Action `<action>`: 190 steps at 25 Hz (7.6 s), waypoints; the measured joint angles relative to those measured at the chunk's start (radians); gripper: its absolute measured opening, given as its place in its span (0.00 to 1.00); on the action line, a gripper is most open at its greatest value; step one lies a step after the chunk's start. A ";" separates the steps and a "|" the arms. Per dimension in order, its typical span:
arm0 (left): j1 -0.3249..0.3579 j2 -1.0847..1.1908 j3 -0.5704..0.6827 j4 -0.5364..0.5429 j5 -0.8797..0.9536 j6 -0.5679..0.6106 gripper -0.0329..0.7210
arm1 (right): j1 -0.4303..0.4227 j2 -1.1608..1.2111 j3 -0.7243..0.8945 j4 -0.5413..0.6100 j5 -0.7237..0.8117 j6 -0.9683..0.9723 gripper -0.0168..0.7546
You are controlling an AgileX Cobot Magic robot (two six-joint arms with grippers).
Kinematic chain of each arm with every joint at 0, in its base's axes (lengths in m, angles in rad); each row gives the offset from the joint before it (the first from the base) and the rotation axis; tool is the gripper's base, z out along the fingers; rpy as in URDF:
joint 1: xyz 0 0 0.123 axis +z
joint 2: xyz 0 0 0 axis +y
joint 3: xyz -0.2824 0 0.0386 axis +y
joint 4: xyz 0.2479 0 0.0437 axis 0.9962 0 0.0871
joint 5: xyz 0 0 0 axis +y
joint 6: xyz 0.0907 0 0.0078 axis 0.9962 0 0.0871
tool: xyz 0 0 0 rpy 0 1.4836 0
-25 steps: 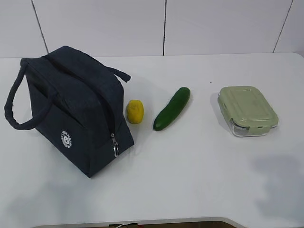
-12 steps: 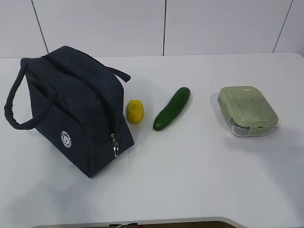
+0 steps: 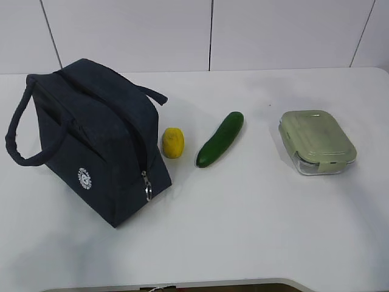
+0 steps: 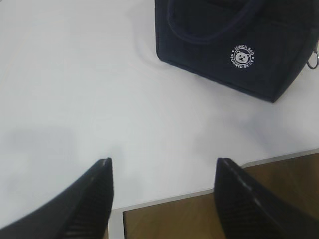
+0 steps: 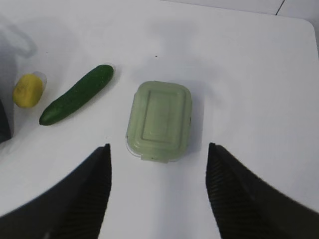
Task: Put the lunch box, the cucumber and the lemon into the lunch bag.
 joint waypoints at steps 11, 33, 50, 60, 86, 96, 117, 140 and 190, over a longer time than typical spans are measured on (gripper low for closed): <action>0.000 0.064 -0.038 0.005 0.053 0.000 0.67 | -0.008 0.276 -0.227 0.112 0.072 -0.133 0.65; 0.000 0.431 -0.403 -0.044 0.092 0.000 0.67 | -0.338 0.717 -0.231 0.519 0.137 -0.523 0.65; 0.000 0.588 -0.408 -0.115 0.093 0.000 0.67 | -0.463 0.884 -0.224 0.781 0.166 -0.735 0.65; 0.000 0.596 -0.408 -0.130 0.059 0.000 0.67 | -0.466 1.033 -0.223 0.841 0.170 -0.836 0.65; 0.000 0.596 -0.408 -0.150 0.059 0.000 0.67 | -0.466 1.181 -0.223 1.046 0.181 -0.886 0.67; 0.000 0.596 -0.408 -0.152 0.059 0.000 0.67 | -0.466 1.183 -0.223 1.057 0.179 -0.828 0.69; 0.000 0.596 -0.408 -0.152 0.057 -0.001 0.67 | -0.466 1.187 -0.223 1.106 0.161 -0.776 0.69; 0.000 0.596 -0.408 -0.152 0.057 -0.001 0.67 | -0.456 1.187 -0.223 1.108 0.160 -0.769 0.69; 0.000 0.596 -0.408 -0.152 0.057 -0.002 0.65 | -0.434 1.187 -0.223 1.098 0.163 -0.766 0.53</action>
